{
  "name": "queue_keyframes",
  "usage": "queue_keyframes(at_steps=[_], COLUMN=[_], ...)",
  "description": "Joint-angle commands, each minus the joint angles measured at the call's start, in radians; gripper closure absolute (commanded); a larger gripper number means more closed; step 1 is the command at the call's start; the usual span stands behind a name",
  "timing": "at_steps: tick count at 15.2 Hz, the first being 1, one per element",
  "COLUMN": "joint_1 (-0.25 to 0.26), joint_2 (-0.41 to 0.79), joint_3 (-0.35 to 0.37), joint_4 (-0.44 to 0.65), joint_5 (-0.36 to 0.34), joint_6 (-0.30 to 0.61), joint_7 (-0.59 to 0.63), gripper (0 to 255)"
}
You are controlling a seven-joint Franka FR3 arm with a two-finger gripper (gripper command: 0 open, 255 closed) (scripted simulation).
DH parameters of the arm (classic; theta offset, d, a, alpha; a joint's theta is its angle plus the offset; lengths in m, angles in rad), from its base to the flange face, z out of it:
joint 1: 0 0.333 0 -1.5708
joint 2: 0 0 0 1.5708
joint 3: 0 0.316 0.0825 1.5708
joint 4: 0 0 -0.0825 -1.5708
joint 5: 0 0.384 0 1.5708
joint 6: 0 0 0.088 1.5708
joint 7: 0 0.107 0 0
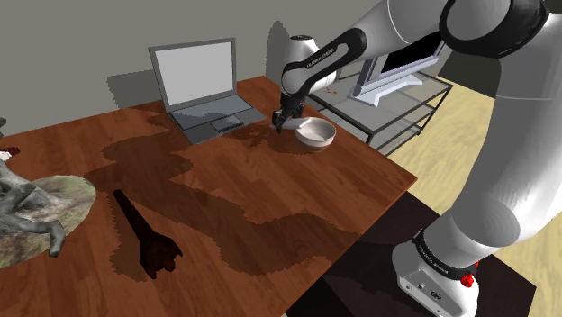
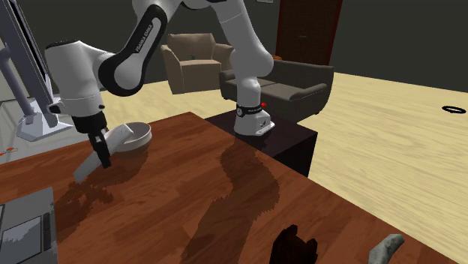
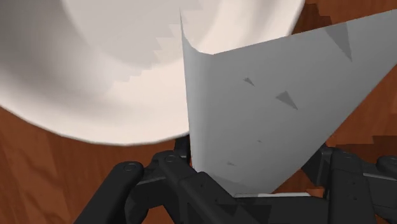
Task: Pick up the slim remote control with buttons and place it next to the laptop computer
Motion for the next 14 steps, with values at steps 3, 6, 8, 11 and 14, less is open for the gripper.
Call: queue_keyframes(at_steps=[3, 6, 8, 11, 14], joint_1=[0.001, 0.001, 0.001, -0.003, -0.009], joint_2=[0.030, 0.030, 0.030, 0.031, 0.025], joint_3=[-0.007, -0.007, -0.007, -0.007, -0.008], joint_4=[-0.014, -0.014, -0.014, -0.011, -0.019], joint_5=[-0.008, -0.008, -0.008, -0.007, -0.006], joint_6=[0.025, 0.024, 0.024, 0.022, 0.025], joint_7=[0.007, 0.007, 0.007, 0.002, -0.005], gripper=[255, 255, 255, 0, 0])
